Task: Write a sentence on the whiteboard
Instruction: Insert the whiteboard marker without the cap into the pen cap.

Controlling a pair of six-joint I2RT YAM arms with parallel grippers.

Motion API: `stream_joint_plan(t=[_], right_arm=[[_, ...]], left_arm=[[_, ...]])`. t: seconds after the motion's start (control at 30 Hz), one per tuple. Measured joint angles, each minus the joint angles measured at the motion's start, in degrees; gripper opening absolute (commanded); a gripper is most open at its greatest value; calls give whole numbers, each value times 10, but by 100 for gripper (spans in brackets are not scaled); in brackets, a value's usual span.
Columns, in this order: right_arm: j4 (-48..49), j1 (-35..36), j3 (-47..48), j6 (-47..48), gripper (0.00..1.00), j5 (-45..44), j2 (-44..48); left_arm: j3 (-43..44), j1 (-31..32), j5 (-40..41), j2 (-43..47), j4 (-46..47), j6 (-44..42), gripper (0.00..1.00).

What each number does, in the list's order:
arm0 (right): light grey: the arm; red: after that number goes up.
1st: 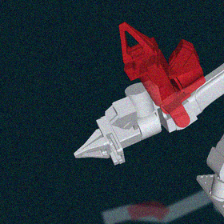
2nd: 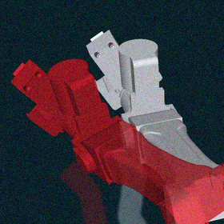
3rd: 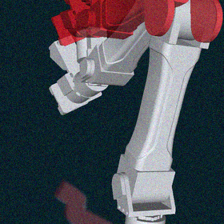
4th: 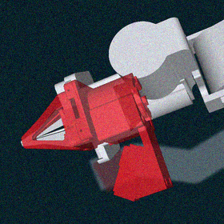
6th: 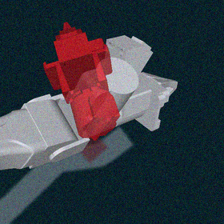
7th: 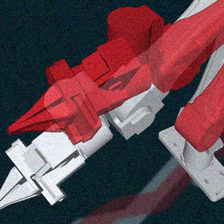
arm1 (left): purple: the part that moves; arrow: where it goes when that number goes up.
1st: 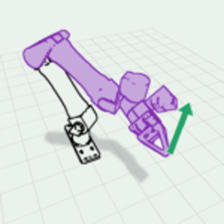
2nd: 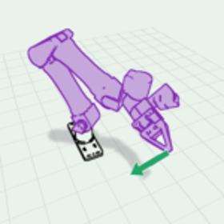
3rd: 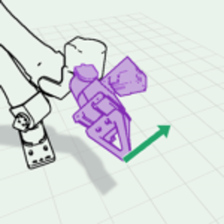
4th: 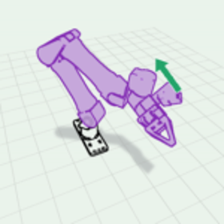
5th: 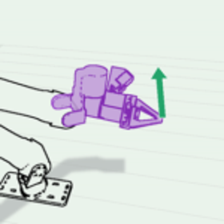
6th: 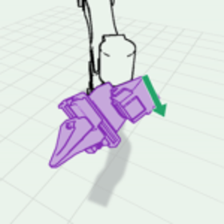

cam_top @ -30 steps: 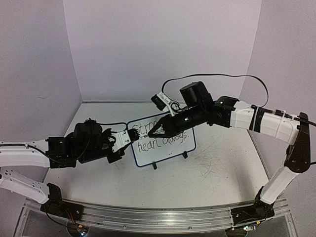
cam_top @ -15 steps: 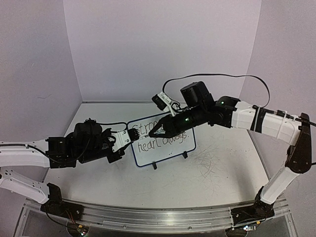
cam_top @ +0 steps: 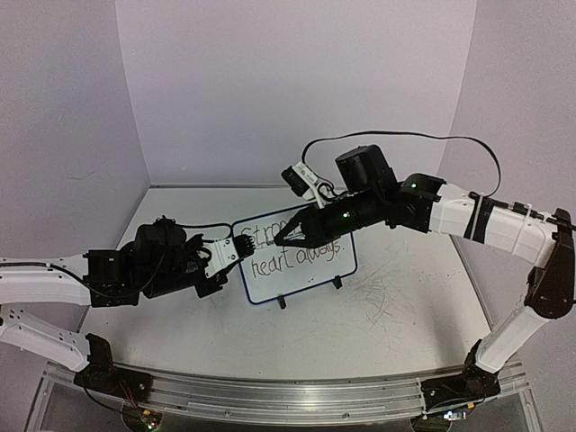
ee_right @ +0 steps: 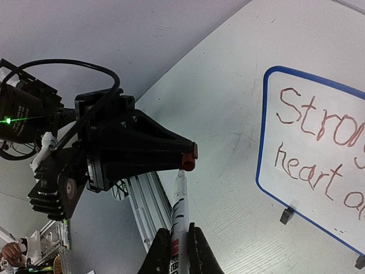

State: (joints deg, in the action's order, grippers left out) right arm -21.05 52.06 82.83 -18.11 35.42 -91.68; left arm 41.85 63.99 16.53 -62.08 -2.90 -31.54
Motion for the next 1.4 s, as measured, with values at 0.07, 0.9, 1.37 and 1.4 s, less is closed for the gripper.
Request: stream_joint_plan(t=[0.07,0.9,1.37,1.4], right_arm=[[0,0,0,0,0,0,-3],[-54,18,71,5,0,4,-96],[-23,38,64,-109,0,2,-118],[-18,38,61,-116,0,4,-118]], left_arm=[[0,2,0,0,0,0,0],[36,40,54,-45,-57,-2,0],[59,107,226,-87,-107,-50,0],[59,109,230,-87,-107,-50,0]])
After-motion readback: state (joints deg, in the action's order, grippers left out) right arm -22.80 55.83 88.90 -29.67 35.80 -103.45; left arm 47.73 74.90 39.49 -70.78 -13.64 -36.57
